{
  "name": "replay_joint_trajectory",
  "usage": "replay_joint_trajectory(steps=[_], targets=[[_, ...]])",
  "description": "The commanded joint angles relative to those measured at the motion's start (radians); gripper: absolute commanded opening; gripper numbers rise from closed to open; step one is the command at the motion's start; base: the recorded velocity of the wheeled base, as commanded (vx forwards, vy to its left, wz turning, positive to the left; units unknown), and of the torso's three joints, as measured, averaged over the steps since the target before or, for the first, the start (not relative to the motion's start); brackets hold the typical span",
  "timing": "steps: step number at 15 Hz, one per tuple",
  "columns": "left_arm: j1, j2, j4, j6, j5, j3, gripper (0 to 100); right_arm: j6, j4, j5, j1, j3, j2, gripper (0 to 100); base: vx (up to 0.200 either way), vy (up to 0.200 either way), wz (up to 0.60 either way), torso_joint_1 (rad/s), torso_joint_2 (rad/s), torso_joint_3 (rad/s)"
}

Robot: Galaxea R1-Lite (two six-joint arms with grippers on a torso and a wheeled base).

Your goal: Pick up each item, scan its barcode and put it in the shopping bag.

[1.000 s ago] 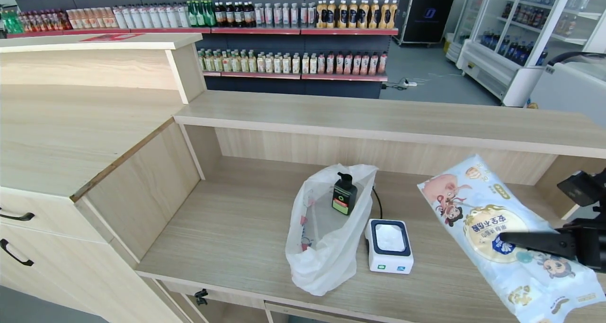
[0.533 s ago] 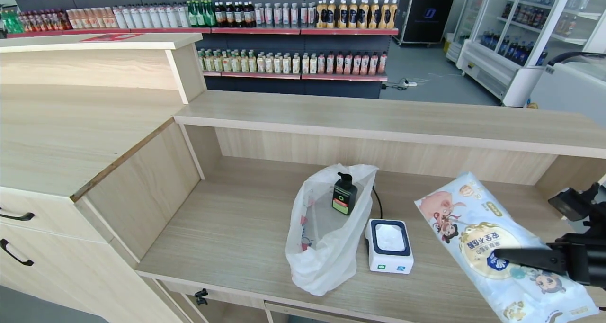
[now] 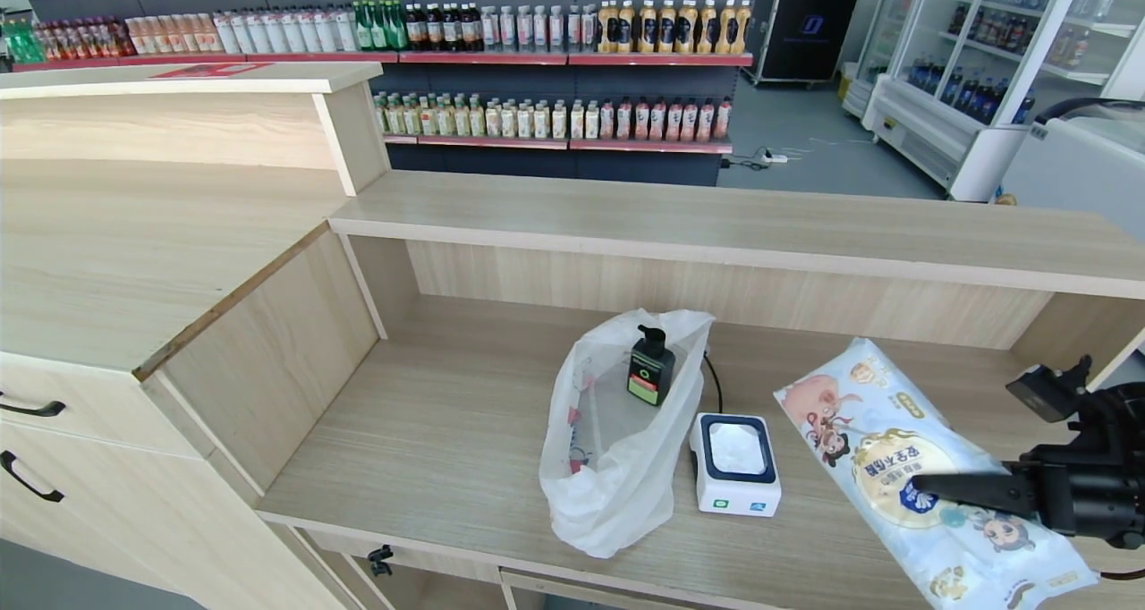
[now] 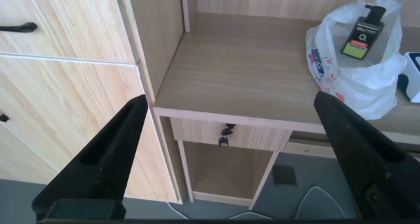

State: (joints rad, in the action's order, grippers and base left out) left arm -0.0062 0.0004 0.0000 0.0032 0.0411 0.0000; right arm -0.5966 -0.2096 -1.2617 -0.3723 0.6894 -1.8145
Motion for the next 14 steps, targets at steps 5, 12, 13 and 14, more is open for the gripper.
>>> replay_joint_trajectory(steps=[5,12,13,14], targets=[[0.000,0.001,0.000,0.000,0.000,0.000,100,-0.002,0.004,-0.001,0.020,0.009,-0.055,0,0.000,0.000,0.00,0.000,0.00,0.000],[0.000,0.001,0.000,0.000,0.000,0.000,100,0.000,0.061,-0.001,0.056,0.012,-0.086,0,0.000,0.000,0.00,0.000,0.00,0.000],[0.000,0.001,0.000,0.000,0.000,0.000,100,-0.002,0.061,-0.001,0.059,0.013,-0.089,0,0.000,0.000,0.00,0.000,0.00,0.000],[0.000,0.001,0.000,0.000,0.000,0.000,100,-0.002,0.062,-0.001,0.059,0.015,-0.092,0,0.000,0.000,0.00,0.000,0.00,0.000]])
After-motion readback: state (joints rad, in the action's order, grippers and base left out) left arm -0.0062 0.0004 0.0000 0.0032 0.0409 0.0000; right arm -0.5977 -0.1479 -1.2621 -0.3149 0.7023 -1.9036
